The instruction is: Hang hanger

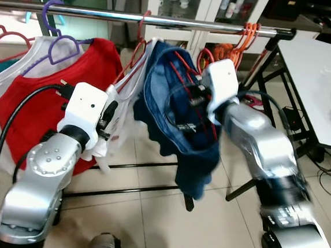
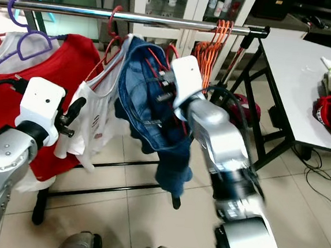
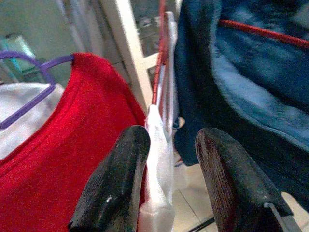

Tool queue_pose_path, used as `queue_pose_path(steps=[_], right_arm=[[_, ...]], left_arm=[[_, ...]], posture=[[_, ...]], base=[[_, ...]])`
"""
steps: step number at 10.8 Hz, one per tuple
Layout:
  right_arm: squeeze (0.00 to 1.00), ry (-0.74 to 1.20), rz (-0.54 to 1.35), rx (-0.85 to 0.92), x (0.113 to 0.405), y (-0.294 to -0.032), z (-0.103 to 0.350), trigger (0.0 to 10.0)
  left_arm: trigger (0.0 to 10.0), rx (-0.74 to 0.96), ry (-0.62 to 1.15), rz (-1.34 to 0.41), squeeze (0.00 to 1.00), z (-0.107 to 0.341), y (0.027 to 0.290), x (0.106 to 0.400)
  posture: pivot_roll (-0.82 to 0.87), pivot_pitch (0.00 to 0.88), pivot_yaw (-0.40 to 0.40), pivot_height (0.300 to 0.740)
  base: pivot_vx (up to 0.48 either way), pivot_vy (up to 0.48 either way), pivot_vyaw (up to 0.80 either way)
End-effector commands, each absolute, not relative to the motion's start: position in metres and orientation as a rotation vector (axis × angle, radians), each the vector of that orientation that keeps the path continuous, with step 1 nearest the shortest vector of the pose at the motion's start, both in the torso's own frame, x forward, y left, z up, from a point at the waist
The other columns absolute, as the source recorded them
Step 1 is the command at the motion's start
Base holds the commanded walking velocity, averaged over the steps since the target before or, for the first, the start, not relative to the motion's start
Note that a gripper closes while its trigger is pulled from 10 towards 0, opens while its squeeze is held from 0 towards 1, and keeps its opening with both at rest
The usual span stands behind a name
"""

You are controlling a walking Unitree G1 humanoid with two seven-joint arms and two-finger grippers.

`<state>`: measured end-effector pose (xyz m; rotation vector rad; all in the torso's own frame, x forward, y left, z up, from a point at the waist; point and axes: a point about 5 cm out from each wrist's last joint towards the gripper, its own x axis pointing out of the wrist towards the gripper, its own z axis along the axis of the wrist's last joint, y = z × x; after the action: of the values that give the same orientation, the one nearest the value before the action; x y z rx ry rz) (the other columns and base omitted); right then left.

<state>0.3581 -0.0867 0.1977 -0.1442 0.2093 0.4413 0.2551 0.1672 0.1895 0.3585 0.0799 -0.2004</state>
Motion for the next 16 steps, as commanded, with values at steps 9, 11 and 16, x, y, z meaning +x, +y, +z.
queue_pose_path(steps=[9, 11, 16], right_arm=[[0.00, 0.015, 0.568, 0.102, 0.352, -0.121, 0.226, 10.0], [0.00, -0.013, 0.599, 0.067, 0.346, -0.133, 0.228, 10.0], [0.00, 0.009, 0.713, -0.114, 0.339, -0.125, 0.227, 10.0]], left_arm=[[10.0, 0.302, -0.016, -0.361, 0.00, 0.209, 0.152, 0.244], [10.0, 0.300, -0.010, -0.366, 0.00, 0.208, 0.154, 0.241], [10.0, 0.262, -0.102, -0.428, 0.00, 0.229, 0.145, 0.248]], posture=[[0.12, 0.148, -0.062, 0.740], [0.11, 0.146, -0.064, 0.740], [0.13, 0.132, -0.075, 0.740]], base=[[0.000, 0.000, 0.00], [0.000, 0.000, 0.00], [0.000, 0.000, 0.00]])
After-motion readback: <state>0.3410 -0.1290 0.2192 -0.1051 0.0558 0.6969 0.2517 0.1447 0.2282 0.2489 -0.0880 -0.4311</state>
